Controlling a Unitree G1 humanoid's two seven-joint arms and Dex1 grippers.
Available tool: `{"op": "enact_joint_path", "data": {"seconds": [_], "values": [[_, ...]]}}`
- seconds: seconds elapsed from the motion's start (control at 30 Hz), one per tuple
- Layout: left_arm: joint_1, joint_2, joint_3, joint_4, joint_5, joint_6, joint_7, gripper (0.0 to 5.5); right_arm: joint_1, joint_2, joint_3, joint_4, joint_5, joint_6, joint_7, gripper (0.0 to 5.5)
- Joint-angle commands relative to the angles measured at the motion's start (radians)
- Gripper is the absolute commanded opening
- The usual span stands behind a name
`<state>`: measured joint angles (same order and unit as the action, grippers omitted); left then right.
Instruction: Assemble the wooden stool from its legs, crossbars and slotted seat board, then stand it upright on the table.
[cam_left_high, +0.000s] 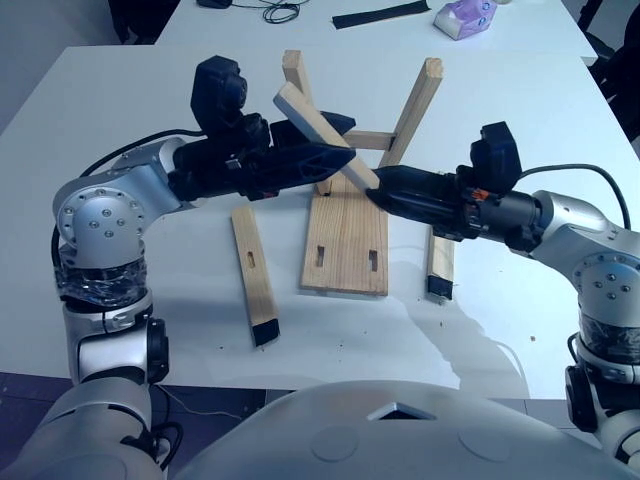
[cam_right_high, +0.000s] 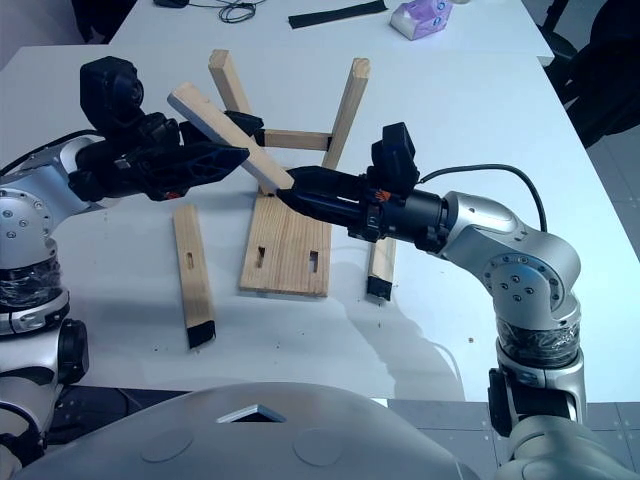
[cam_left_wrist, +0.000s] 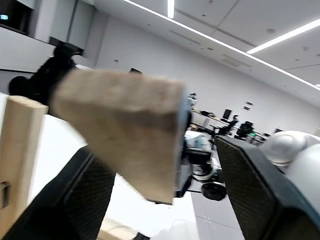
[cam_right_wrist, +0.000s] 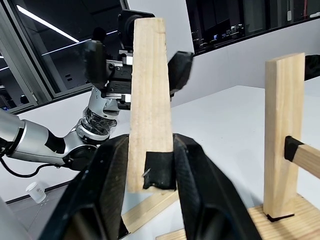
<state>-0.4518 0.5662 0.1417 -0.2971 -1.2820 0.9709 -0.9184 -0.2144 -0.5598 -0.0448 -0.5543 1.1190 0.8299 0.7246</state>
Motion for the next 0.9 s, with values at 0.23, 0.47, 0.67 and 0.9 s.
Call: {"op": "enact_joint_path", "data": {"seconds": [0.23, 0.47, 0.67, 0.9], "values": [[-0.024, 0.004, 0.003, -0.007, -0.009, -0.006, -0.023, 3.01, 0.022, -0.073, -0.011, -0.015, 0.018, 0.012, 0.072, 1.33], [-0.013, 0.011, -0.004, -0.019, -0.001, -0.007, -0.046, 1.88, 0.011, -0.078, -0.01, -0.007, 0.015, 0.005, 0.076, 1.33], [-0.014, 0.011, -0.007, -0.025, -0.007, -0.006, -0.058, 1.36, -0.002, -0.071, -0.009, -0.002, 0.016, 0.002, 0.073, 1.33], [-0.038, 0.0, -0.004, 0.034, -0.007, -0.003, -0.027, 1.34, -0.003, -0.067, -0.004, -0.003, 0.01, -0.001, 0.071, 1.33]]}}
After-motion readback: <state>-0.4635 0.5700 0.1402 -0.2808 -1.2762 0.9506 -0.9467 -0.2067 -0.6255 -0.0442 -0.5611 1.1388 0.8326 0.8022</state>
